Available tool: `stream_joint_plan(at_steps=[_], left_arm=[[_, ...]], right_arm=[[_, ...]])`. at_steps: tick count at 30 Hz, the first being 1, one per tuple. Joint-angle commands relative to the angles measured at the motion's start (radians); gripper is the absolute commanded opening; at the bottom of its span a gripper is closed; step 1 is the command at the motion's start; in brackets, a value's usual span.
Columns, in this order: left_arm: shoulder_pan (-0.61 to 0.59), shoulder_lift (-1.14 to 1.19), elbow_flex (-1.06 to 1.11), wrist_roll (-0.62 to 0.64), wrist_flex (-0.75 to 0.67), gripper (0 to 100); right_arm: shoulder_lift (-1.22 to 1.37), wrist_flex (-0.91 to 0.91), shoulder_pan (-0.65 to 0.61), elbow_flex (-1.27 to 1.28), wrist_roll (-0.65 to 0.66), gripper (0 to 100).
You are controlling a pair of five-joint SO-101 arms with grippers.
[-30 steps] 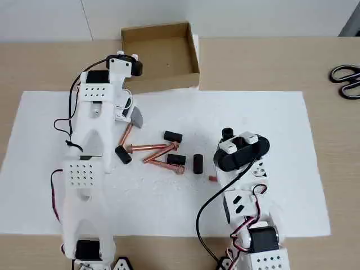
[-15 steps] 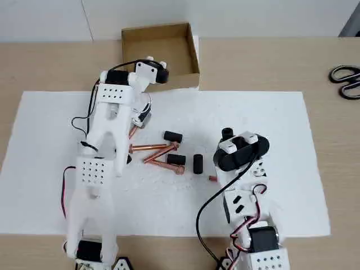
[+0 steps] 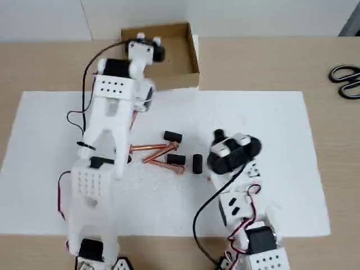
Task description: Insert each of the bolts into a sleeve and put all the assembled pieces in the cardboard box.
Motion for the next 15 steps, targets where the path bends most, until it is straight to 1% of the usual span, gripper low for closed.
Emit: stream_joint_plan(at_steps=[1, 4, 7, 9, 10, 12, 15], left_arm=[[0.098, -0.333, 0.147, 0.089, 0.012, 1], [0.195, -0.586, 0.321, 0.183, 0.011, 1], [0.299, -0.825, 0.522, 0.262, 0.002, 1], [0.351, -0.971, 0.644, 0.331, -0.038, 1], [0.359, -1.043, 0.696, 0.359, -0.071, 1], [0.354, -1.169, 0.808, 0.393, -0.178, 1], [0.27, -1.336, 0.997, 0.407, -0.348, 1]], right_arm=[[-0.01, 0.002, -0.101, -0.031, -0.006, 0.5], [-0.01, 0.002, -0.154, -0.031, -0.006, 0.5], [-0.01, -0.005, -0.165, -0.031, -0.006, 0.5], [-0.01, -0.005, -0.165, -0.031, -0.006, 0.5], [-0.01, -0.005, -0.165, -0.031, -0.006, 0.5], [-0.01, -0.005, -0.165, -0.031, -0.008, 0.5], [-0.01, -0.007, -0.165, -0.031, -0.008, 0.5]])
